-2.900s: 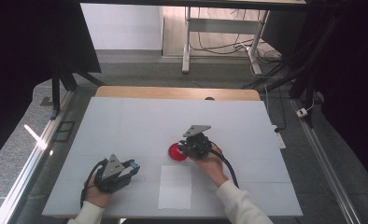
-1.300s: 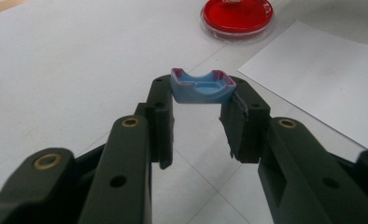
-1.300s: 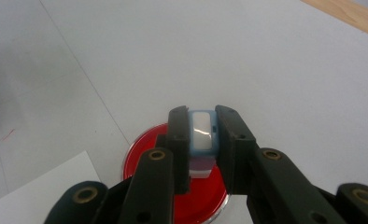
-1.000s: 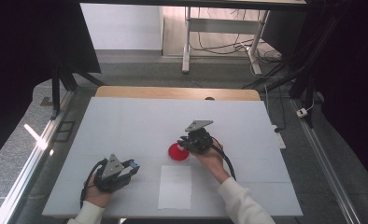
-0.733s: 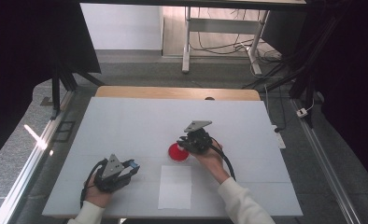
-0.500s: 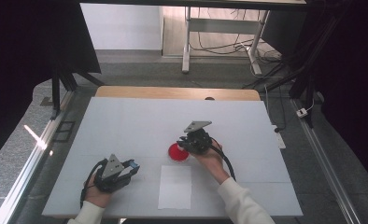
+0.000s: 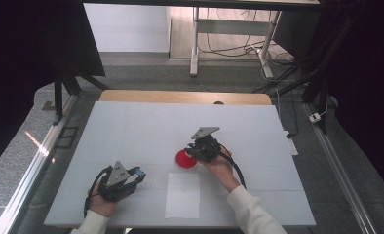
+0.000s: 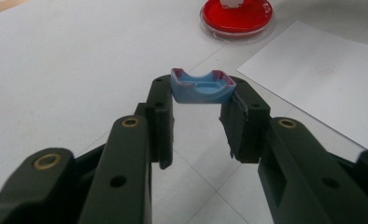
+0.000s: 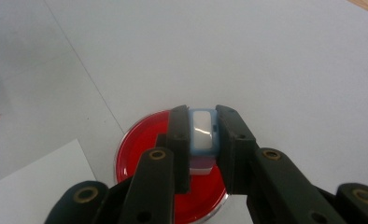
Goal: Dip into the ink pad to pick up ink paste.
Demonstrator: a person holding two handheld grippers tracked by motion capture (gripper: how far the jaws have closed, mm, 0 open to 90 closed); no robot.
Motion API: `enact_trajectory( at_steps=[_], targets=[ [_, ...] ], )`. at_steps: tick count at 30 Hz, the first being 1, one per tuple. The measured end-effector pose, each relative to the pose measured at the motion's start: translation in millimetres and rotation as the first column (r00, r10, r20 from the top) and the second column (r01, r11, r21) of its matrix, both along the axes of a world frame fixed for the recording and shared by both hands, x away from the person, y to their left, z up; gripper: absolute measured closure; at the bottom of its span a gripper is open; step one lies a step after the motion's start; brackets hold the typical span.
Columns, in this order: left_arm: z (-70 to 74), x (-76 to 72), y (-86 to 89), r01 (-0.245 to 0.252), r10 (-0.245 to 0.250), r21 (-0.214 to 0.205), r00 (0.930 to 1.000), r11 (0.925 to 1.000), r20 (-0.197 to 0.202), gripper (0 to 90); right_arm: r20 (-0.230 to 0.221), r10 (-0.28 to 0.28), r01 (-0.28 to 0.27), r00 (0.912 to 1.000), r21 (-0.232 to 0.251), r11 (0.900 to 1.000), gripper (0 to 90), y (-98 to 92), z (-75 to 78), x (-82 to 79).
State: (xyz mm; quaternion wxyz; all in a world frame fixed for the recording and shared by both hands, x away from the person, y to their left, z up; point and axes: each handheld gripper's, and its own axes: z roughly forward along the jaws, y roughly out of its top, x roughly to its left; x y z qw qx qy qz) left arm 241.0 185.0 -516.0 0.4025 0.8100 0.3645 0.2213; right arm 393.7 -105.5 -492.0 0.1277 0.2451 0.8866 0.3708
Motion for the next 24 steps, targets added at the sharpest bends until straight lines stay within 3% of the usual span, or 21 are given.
enact_trajectory(
  at_steps=[18, 24],
  targets=[
    [0.9, -0.7, 0.0, 0.002, -0.002, -0.002, 1.0000, 1.0000, 0.004, 64.7, 0.008, 0.004, -0.004, 1.0000, -0.010, 0.9999, 75.9, 2.1, -0.1, -1.3],
    [0.6, 0.2, 1.0, -0.001, 0.001, -0.004, 1.0000, 1.0000, 0.002, 64.8, -0.008, 0.004, -0.004, 1.0000, 0.011, 0.9999, 75.8, -1.0, -0.1, 0.8]
  ],
)
